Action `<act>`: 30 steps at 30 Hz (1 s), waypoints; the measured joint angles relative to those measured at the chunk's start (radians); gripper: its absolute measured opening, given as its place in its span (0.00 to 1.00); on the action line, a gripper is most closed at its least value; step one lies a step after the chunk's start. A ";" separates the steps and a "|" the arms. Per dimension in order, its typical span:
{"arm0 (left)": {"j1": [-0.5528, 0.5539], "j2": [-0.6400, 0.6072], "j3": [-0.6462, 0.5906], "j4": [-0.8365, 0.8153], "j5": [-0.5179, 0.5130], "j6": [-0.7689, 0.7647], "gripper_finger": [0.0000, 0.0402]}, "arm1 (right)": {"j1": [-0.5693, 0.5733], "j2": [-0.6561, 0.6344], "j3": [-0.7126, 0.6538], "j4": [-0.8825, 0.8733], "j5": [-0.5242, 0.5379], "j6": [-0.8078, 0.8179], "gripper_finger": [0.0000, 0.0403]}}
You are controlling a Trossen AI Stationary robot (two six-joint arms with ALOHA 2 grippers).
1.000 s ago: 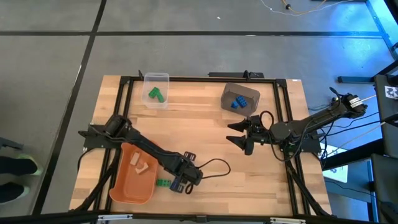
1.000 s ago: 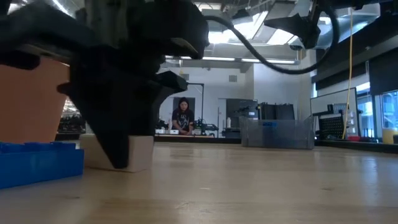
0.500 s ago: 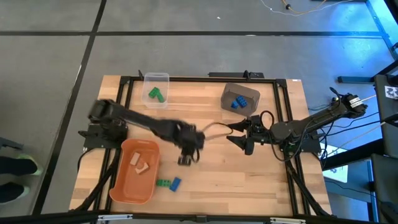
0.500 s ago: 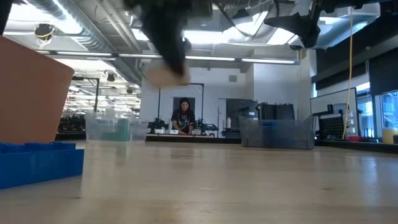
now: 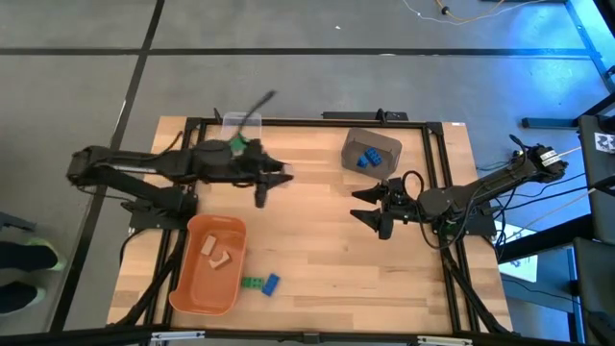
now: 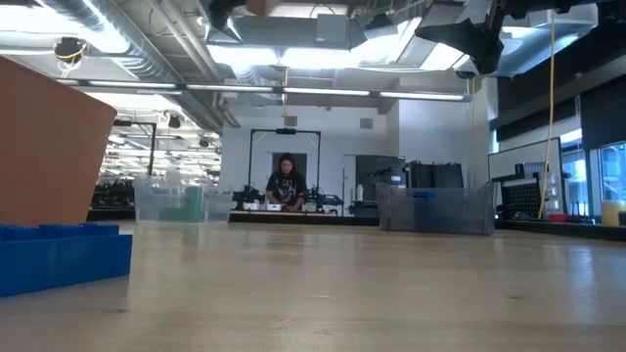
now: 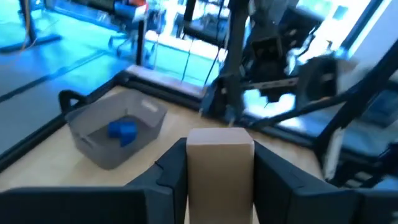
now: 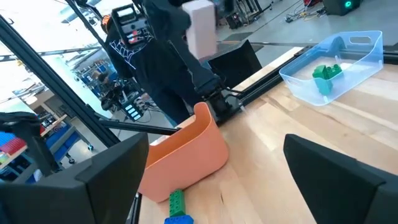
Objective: Sort & place blocks by color
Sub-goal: Put the brown block into the orange bin
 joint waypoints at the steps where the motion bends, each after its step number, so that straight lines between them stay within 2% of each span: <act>1: -0.007 -0.034 -0.045 0.045 -0.001 -0.024 0.29 | 0.000 0.000 0.000 0.000 0.000 0.000 0.93; 7: -0.045 -0.163 -0.263 0.348 -0.003 -0.123 0.29 | 0.000 0.000 0.000 -0.001 0.000 -0.001 0.93; 12: -0.067 -0.179 -0.347 0.514 -0.003 -0.178 0.29 | 0.000 0.000 0.000 -0.001 0.000 -0.002 0.93; 30: -0.086 -0.179 -0.356 0.535 -0.013 -0.170 0.29 | 0.000 0.000 0.000 -0.001 0.000 -0.003 0.93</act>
